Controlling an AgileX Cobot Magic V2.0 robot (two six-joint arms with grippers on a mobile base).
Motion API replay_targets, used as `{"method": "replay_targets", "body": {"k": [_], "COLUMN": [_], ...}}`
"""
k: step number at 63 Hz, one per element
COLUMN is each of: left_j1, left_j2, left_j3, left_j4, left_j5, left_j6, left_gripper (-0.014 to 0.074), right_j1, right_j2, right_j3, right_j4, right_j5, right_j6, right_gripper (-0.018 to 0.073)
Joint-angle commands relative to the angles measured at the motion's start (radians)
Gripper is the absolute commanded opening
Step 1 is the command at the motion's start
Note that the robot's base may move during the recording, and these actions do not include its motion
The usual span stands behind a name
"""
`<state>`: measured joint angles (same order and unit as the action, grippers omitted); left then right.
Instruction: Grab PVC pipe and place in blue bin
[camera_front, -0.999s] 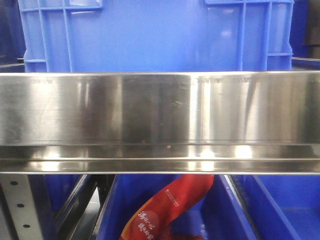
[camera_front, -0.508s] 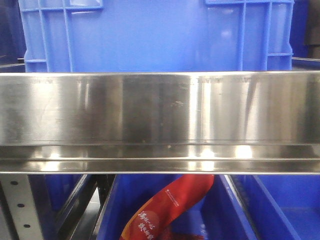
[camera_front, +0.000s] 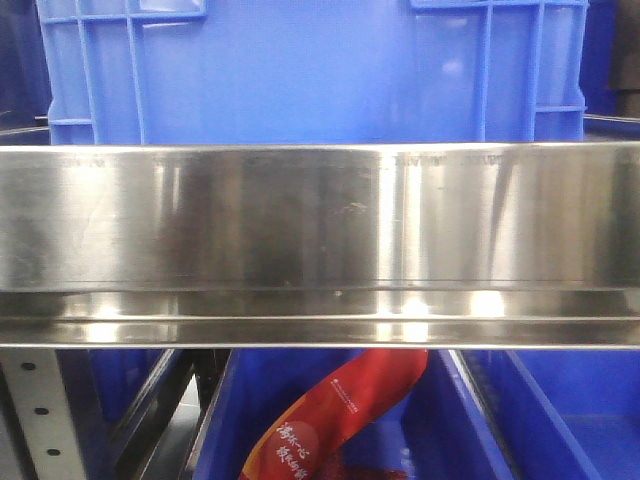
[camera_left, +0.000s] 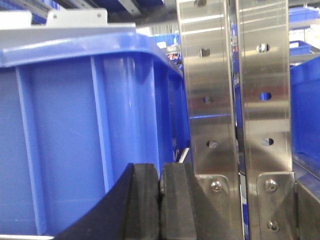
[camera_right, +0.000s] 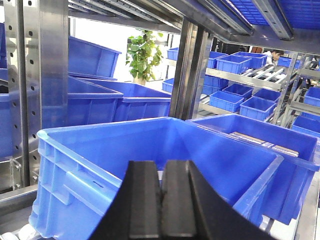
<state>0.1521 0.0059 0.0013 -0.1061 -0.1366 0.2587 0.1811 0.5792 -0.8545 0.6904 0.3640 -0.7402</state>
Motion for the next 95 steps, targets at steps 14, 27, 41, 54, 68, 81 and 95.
{"method": "replay_targets", "body": {"k": [14, 27, 41, 54, 68, 81, 95], "left_j1": [-0.008, -0.008, -0.008, -0.008, -0.008, -0.008, -0.008], "left_j2": [-0.006, -0.006, -0.006, -0.006, -0.006, -0.006, -0.006], "left_j3": [-0.001, -0.001, -0.001, -0.001, -0.001, -0.001, -0.001], "left_j4": [0.003, 0.003, 0.003, 0.003, 0.003, 0.003, 0.003], "left_j5": [-0.009, -0.009, -0.009, -0.009, -0.009, -0.009, -0.009], "left_j6": [-0.008, -0.008, -0.008, -0.008, -0.008, -0.008, -0.008], "left_gripper": [-0.0111, -0.0111, -0.0111, -0.0111, -0.0111, -0.0111, -0.0111], "right_j1": [0.000, 0.000, 0.000, 0.000, 0.000, 0.000, 0.000], "right_j2": [-0.006, -0.006, -0.006, -0.006, -0.006, -0.006, -0.006], "right_j3": [0.000, 0.000, 0.000, 0.000, 0.000, 0.000, 0.000], "right_j4": [-0.007, -0.007, -0.007, -0.007, -0.007, -0.007, -0.007], "right_j5": [-0.014, -0.014, -0.014, -0.014, -0.014, -0.014, -0.014], "right_j6": [-0.001, -0.001, -0.001, -0.001, -0.001, -0.001, -0.001], "right_gripper": [-0.0163, -0.0163, -0.0163, -0.0163, -0.0163, -0.0163, -0.0163]}}
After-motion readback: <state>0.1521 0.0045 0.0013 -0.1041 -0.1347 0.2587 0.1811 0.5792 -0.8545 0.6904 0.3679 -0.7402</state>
